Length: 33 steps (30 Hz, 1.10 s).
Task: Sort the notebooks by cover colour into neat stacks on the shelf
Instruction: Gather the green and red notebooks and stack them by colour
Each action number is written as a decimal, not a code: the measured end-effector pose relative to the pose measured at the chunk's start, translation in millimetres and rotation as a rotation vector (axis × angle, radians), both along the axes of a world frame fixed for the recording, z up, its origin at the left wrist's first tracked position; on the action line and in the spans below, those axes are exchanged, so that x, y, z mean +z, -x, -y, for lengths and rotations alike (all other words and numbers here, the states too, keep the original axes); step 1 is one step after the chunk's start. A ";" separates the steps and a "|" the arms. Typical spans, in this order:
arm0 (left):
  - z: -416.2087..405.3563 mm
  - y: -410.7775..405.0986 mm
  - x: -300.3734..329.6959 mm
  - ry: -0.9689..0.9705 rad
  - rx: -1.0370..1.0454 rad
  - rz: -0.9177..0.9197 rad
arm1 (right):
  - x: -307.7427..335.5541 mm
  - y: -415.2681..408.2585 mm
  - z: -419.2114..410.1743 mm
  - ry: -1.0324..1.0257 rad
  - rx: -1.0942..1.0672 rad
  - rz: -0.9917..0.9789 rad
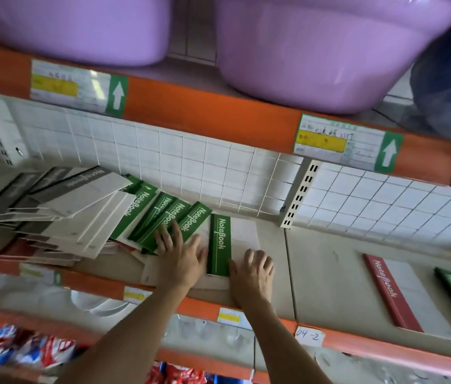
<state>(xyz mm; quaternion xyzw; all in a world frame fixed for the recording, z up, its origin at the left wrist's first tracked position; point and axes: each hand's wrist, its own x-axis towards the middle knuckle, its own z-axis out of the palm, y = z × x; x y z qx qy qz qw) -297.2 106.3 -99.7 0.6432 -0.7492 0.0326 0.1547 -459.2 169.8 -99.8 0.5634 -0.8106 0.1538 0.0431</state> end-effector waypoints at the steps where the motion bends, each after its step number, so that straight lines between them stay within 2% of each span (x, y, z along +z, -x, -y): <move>1: 1.8 0.1 -2.5 0.004 0.053 0.007 | -0.1 -1.2 -0.2 0.008 -0.015 0.004; 5: 3.2 3.7 -4.8 0.002 0.129 0.055 | 3.1 1.5 -1.5 -0.001 -0.068 0.033; 10: 1.3 4.2 0.4 0.075 0.149 -0.010 | 18.2 6.9 -4.4 -0.072 -0.156 0.233; 16: -8.1 3.7 17.7 0.144 0.165 -0.062 | 42.0 17.4 13.8 -0.319 -0.262 0.331; 21: -11.3 5.1 15.6 0.253 0.124 -0.100 | 36.5 34.3 10.2 -0.219 -0.235 0.662; 27: -4.0 7.1 7.5 0.211 0.083 -0.103 | 33.2 43.1 15.4 -0.093 -0.165 1.028; 30: -1.8 4.8 5.1 0.197 0.050 -0.143 | 40.3 42.9 7.7 -0.075 -0.129 1.109; 33: -1.6 3.6 5.7 0.195 0.016 -0.144 | 37.6 45.9 2.1 -0.062 -0.135 1.090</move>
